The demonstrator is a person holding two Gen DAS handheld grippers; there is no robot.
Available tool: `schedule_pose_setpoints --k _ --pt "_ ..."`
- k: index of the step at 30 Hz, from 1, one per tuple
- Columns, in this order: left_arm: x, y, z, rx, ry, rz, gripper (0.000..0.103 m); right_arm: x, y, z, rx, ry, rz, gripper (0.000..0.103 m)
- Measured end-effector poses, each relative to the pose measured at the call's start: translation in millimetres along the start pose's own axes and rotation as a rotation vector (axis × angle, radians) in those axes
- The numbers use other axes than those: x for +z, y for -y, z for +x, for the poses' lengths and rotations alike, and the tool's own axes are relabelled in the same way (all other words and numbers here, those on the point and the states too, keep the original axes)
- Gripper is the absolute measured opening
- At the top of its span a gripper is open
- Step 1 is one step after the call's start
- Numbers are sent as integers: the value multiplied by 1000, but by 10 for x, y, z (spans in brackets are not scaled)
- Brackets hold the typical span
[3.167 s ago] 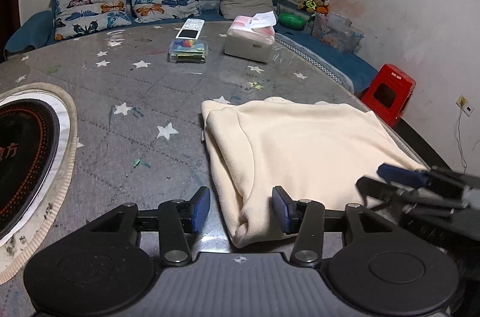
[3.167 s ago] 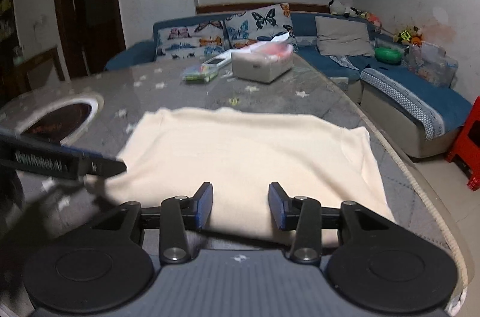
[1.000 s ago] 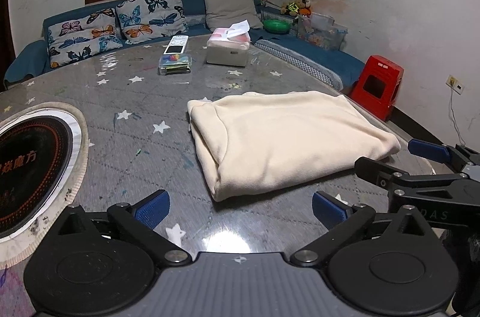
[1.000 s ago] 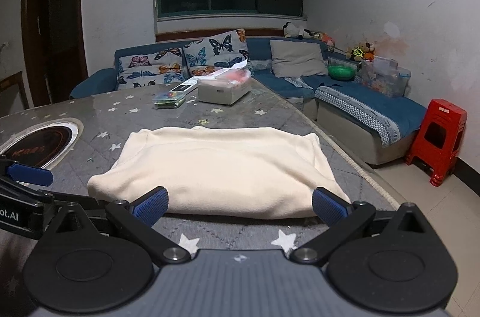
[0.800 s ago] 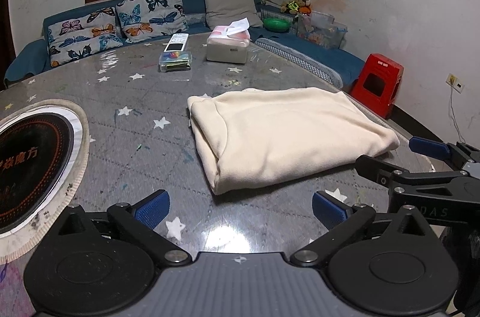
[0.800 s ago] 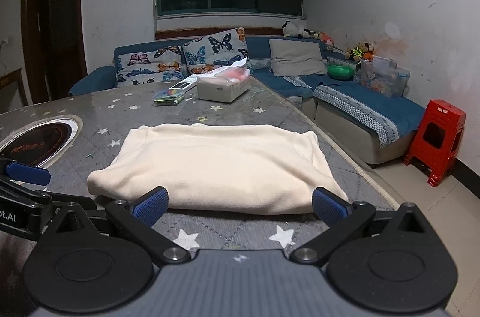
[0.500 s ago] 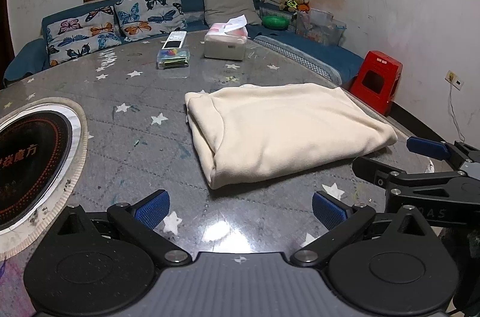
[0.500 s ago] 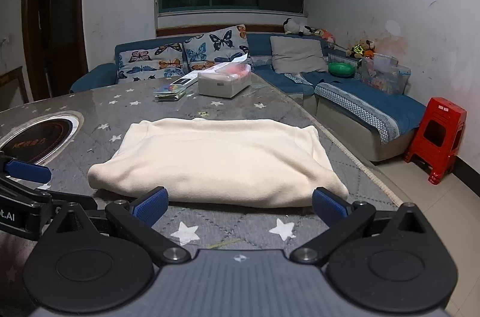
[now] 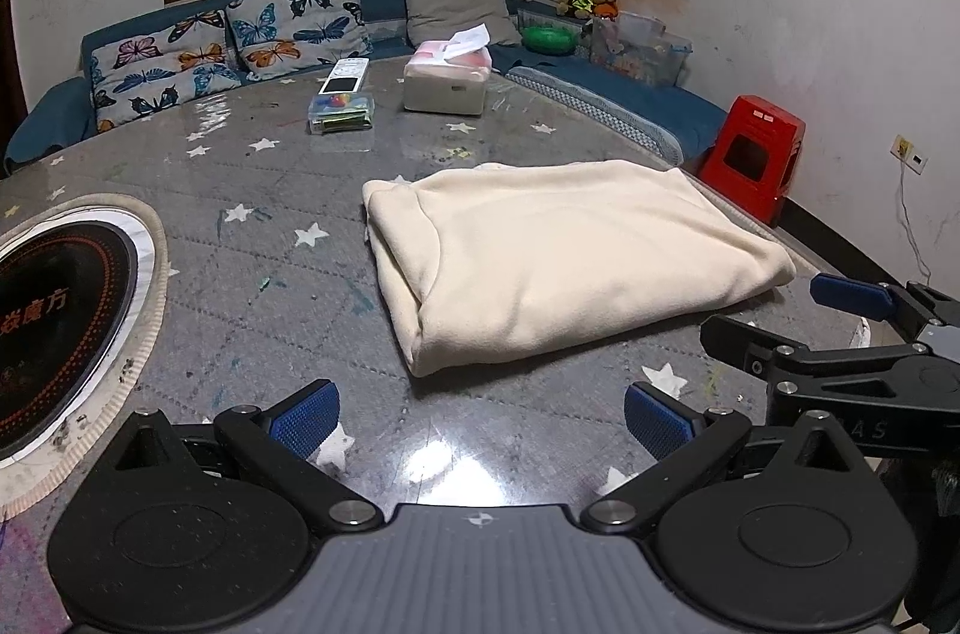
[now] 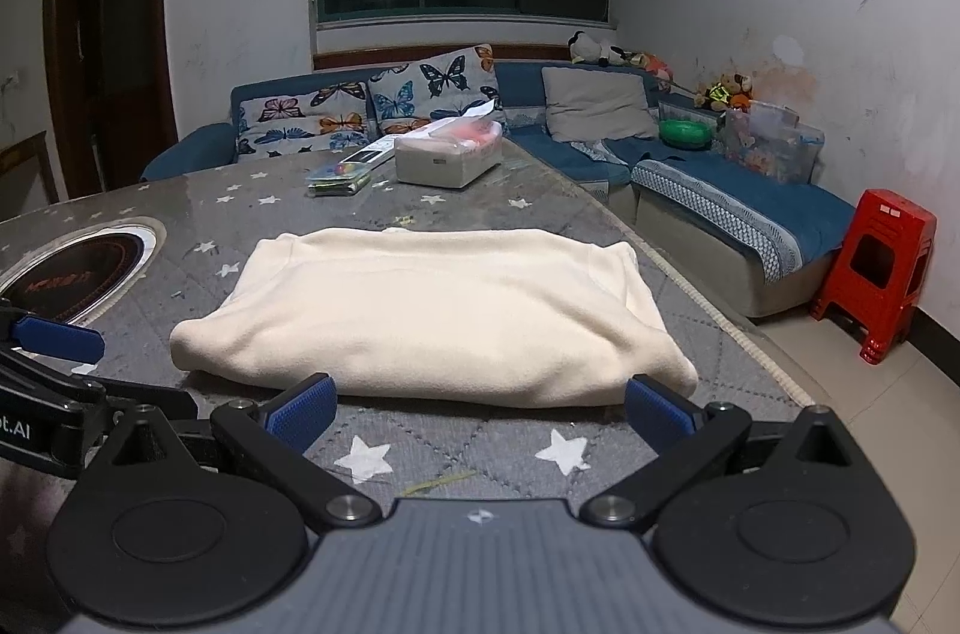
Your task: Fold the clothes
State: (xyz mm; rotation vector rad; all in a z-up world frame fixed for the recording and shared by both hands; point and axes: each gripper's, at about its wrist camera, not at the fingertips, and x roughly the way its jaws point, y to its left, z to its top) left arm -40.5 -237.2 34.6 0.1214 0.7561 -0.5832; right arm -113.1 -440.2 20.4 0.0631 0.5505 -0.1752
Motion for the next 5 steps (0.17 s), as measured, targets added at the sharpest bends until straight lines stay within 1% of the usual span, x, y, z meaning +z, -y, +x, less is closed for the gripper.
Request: schedule_pose_setpoints --k 5 --pt "2 -9 22 5 0 -2 103 -10 9 30 2 -7 1 103"
